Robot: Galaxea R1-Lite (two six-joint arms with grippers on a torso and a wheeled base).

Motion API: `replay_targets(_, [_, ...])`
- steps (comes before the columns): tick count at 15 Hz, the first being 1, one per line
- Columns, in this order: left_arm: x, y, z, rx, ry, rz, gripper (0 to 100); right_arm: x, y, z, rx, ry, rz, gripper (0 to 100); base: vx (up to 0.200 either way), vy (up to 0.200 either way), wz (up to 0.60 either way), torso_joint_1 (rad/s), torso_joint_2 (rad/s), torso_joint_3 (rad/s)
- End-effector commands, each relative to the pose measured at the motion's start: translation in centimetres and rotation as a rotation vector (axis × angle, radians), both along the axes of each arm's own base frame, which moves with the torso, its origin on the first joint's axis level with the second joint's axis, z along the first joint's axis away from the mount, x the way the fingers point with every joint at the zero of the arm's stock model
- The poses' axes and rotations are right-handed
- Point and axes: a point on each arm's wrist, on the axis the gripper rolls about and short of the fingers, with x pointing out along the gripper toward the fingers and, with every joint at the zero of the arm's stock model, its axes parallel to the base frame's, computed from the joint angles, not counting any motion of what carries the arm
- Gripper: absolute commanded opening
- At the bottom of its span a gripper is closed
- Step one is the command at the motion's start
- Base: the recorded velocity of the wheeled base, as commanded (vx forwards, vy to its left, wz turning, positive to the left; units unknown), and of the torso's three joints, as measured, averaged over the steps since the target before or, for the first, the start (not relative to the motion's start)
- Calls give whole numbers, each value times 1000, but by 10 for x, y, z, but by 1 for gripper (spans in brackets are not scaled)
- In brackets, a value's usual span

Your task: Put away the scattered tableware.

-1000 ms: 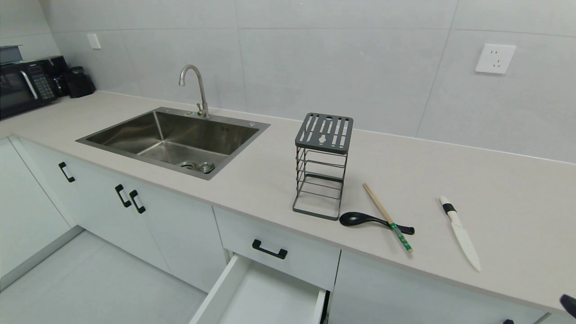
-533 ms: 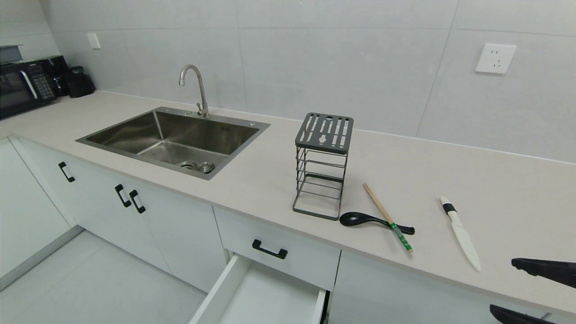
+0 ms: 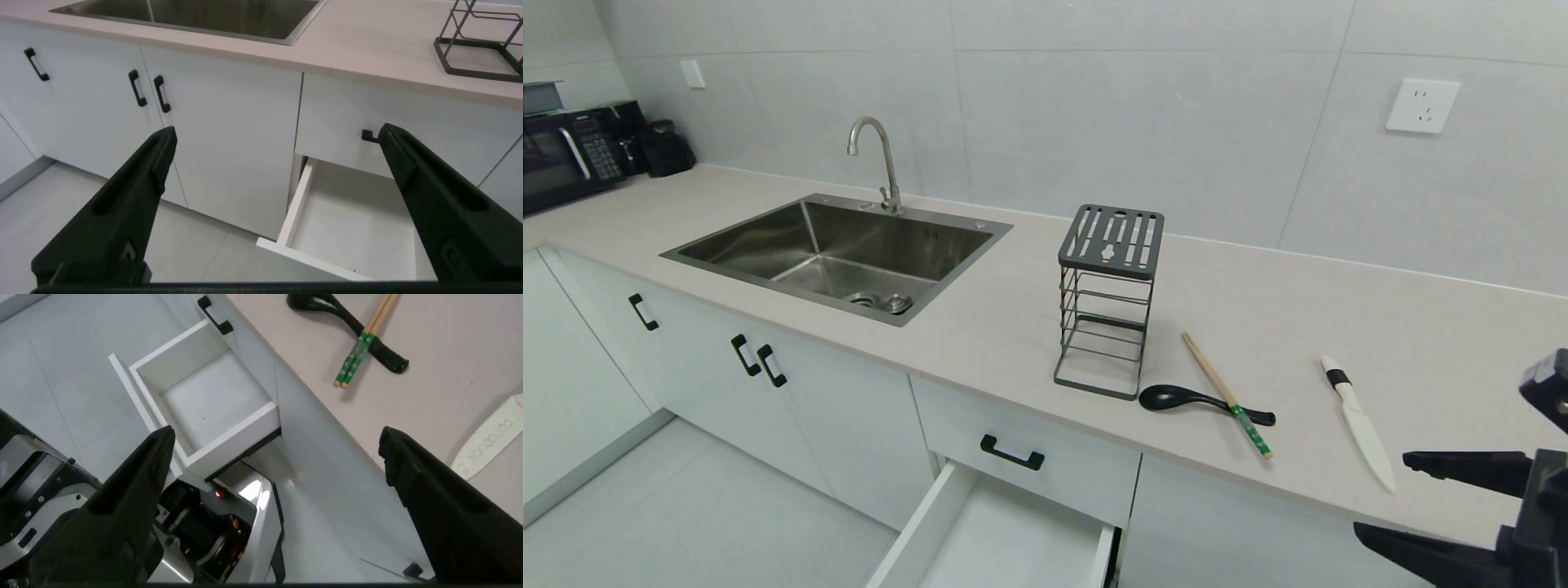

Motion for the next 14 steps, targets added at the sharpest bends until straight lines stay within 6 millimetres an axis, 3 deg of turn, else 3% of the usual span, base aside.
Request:
replay_targets(1, [0, 0, 0, 0, 1, 0, 100, 22, 8, 1, -15, 29, 2, 100, 0, 0, 0, 0, 0, 0])
replay_targets(3, [0, 0, 0, 0, 1, 0, 100, 46, 18, 7, -13, 24, 5, 100, 0, 0, 0, 0, 0, 0])
replay_targets(4, [0, 0, 0, 0, 1, 0, 100, 47, 19, 6, -15, 26, 5, 100, 0, 0, 0, 0, 0, 0])
replay_targets(6, [0, 0, 0, 0, 1, 0, 100, 72, 28, 0, -46, 18, -35, 100, 0, 0, 0, 0, 0, 0])
replay_targets(9, [0, 0, 0, 0, 1, 0, 100, 72, 38, 5, -21, -45, 6, 100, 0, 0, 0, 0, 0, 0])
replay_targets(14, [0, 0, 0, 0, 1, 0, 100, 68, 38, -2, -34, -22, 13, 100, 0, 0, 0, 0, 0, 0])
